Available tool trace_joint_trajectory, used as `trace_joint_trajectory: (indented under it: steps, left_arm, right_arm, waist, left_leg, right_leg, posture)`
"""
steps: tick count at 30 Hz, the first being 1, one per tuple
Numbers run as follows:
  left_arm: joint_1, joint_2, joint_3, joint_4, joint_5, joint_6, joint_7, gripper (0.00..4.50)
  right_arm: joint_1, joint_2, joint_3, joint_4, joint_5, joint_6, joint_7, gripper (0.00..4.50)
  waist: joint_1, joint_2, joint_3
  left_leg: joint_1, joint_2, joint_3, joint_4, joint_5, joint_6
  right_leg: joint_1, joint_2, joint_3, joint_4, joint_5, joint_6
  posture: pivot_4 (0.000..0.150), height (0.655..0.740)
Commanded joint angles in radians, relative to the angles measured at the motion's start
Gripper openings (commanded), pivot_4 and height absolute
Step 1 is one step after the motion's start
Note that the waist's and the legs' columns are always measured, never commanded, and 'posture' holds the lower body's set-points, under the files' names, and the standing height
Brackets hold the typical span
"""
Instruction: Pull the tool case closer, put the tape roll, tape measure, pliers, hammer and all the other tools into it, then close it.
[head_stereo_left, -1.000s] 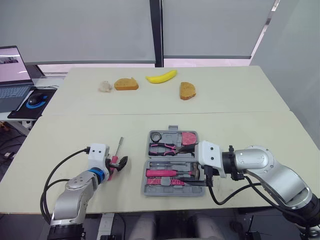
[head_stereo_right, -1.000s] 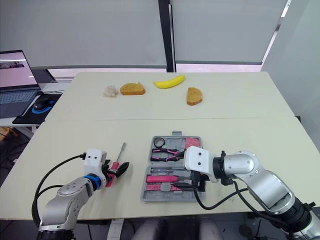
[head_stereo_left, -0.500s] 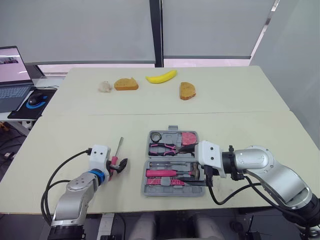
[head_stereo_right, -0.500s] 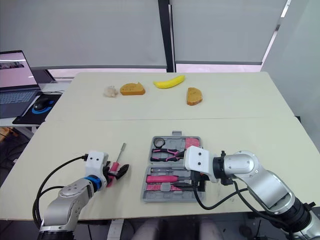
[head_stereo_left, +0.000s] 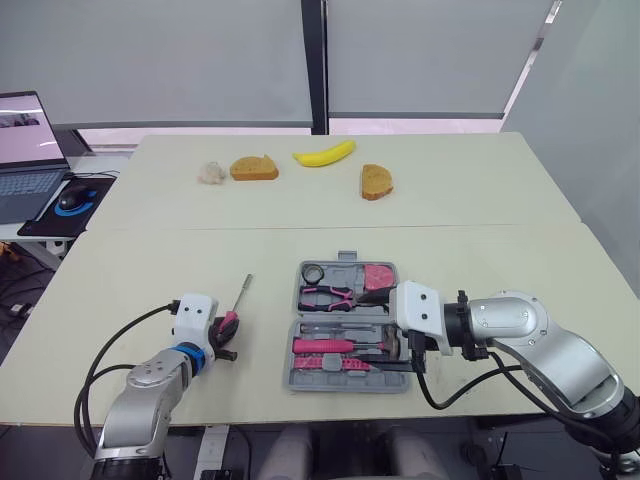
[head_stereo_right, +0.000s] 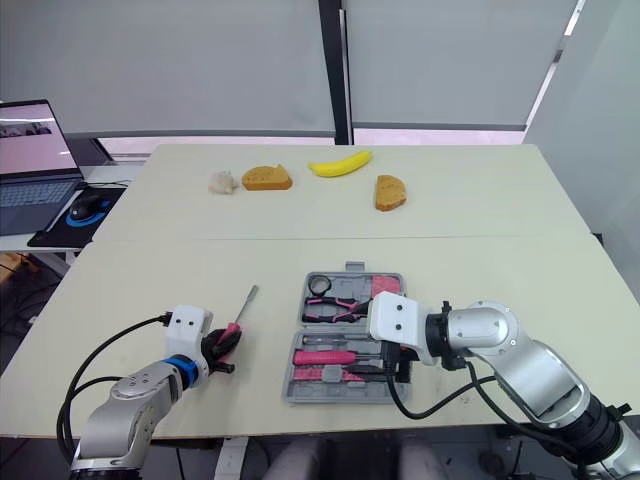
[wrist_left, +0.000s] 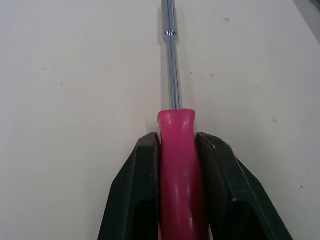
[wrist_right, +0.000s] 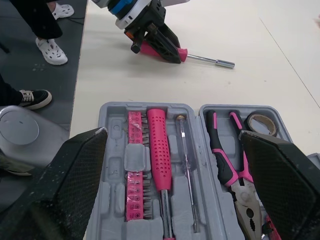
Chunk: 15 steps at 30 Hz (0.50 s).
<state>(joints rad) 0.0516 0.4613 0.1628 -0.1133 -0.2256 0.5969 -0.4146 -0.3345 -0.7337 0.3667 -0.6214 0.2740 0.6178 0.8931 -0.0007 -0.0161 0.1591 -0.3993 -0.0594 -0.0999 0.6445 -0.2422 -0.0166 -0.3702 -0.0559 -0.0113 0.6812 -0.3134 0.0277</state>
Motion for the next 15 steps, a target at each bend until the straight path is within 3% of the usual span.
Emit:
trace_joint_trajectory:
  steps: [1,10,15]
  left_arm:
    - [0.028,0.081,0.013,-0.094,-0.028,-0.062,-0.117,0.78]
    - [0.02,0.31,-0.139,-0.336,-0.17,-0.115,-0.555,0.78]
    - [-0.073,0.376,-0.376,-0.357,-0.061,-0.187,-0.7,0.78]
  right_arm:
    - [0.018,-0.021,-0.068,-0.049,0.012,-0.027,0.003,4.5]
    - [0.244,-0.162,-0.272,-0.137,0.116,-0.109,0.116,4.5]
    - [0.334,-0.276,-0.391,-0.155,0.194,-0.066,0.192,4.5]
  waist:
    - [-0.001,0.0,0.0]
    - [0.016,0.0,0.002]
    - [0.017,0.001,0.003]
  left_leg:
    - [0.0,0.0,0.0,0.0,0.0,0.0]
    - [-0.002,0.0,0.001,-0.001,0.0,0.0]
    - [-0.001,0.001,0.001,-0.001,0.0,0.0]
  right_leg:
    - [0.0,0.0,0.0,0.0,0.0,0.0]
    - [0.0,-0.001,0.001,-0.003,0.0,0.0]
    - [0.0,-0.001,0.0,-0.002,0.0,-0.001]
  posture:
    - [0.15,0.74]
    - [0.15,0.74]
    - [0.15,0.74]
